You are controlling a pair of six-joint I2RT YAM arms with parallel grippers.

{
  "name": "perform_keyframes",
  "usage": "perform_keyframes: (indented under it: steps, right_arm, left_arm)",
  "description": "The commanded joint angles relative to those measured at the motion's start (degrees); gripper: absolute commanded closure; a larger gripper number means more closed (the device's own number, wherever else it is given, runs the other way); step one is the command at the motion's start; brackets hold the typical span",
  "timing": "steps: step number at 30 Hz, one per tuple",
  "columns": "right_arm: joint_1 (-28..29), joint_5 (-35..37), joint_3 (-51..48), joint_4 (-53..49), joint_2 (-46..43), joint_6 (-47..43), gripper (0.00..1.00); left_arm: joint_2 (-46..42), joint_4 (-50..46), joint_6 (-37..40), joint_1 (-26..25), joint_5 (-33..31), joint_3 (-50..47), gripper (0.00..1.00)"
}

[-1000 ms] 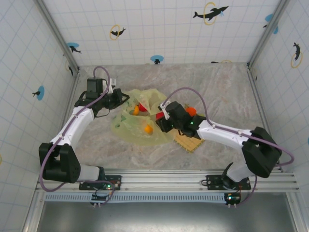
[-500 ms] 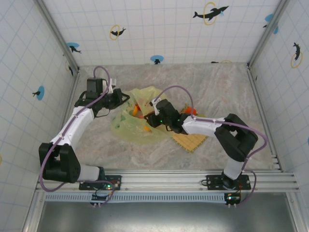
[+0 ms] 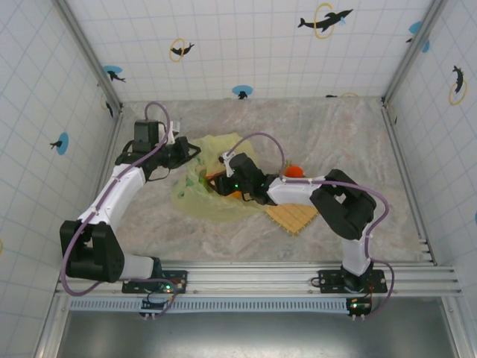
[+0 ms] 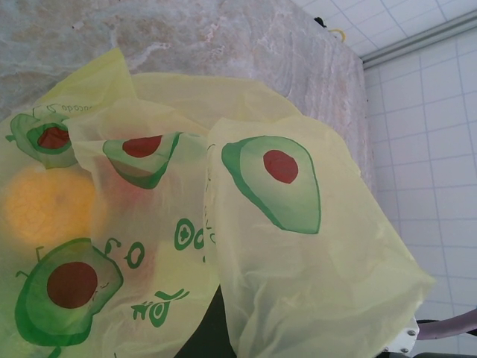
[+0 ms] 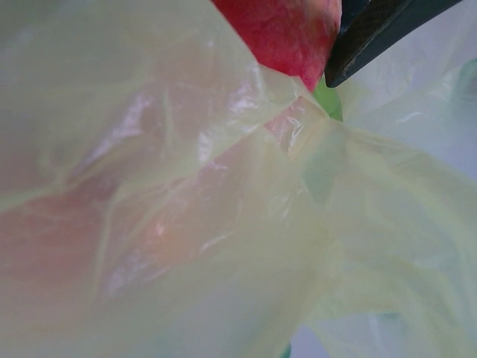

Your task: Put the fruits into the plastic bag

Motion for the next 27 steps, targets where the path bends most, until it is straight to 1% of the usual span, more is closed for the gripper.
perform_keyframes:
  steps: [1, 4, 9, 14, 21, 27]
  right_arm:
    - [0.16, 2.39, 1.72, 0.73, 0.52, -0.11, 0.32]
    - [-0.15, 4.62, 2.8, -1.68, 0.79, -1.58, 0.27]
    - [-0.72, 3.63, 3.47, -2.85, 0.31, -2.41, 0.21]
    - [-0.98, 3.26, 2.72, -4.07, -2.72, -3.43, 0.19]
    - [-1.87, 3.48, -2.09, -7.44, -11.42, -5.67, 0.2]
    - [-3.31, 2.87, -5.71, -12.51, -19.88, -8.34, 0.2]
  left_arm:
    - [0.12, 0.72, 0.39, -0.57, 0.95, -0.84, 1.0]
    - [0.24, 0.74, 0.53, -0.56, 0.97, -0.92, 1.0]
    - [0.43, 0.55, 0.72, -0.58, 0.97, -0.92, 1.0]
    - [0.51, 0.54, 0.85, -0.56, 0.82, -0.79, 1.0]
    - [0.6, 0.2, 1.47, -0.56, 0.29, -0.74, 1.0]
    - [0.71, -0.05, 1.77, -0.56, -0.02, -0.8, 1.0]
